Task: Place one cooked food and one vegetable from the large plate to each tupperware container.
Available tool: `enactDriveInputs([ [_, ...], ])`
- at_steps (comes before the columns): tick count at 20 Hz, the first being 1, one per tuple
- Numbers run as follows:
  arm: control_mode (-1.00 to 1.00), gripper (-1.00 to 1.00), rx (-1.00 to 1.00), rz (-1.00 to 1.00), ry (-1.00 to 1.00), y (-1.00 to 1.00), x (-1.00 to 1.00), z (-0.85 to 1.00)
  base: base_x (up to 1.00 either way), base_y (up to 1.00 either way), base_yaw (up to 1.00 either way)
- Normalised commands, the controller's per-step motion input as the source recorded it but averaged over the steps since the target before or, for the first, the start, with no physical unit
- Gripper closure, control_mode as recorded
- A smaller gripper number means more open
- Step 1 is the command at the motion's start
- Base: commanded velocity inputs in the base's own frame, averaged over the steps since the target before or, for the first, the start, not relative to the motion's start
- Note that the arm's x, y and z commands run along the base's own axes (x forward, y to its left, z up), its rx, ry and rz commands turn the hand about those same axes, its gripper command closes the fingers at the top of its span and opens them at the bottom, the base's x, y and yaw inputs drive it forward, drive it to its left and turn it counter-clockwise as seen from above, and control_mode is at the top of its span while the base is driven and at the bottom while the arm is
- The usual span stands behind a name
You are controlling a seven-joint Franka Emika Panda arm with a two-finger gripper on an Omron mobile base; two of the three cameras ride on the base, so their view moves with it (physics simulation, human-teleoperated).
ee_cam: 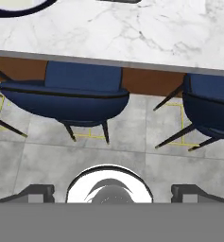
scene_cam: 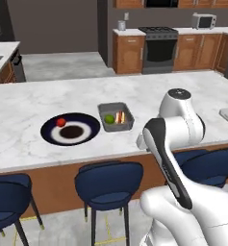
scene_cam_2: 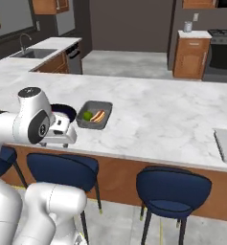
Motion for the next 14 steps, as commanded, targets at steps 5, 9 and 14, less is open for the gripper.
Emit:
enactDriveInputs([
  [5, 1.0, -1.0, 0.0, 0.0, 0.0, 0.0, 0.0, 0.0, 0.29, 0.7, -0.01],
  [9, 1.0, -1.0, 0.0, 0.0, 0.0, 0.0, 0.0, 0.0, 0.33, 0.84, 0.0],
  [14, 1.0, -1.0, 0.0, 0.0, 0.0, 0.0, 0.0, 0.0, 0.5, 0.65, 0.0],
])
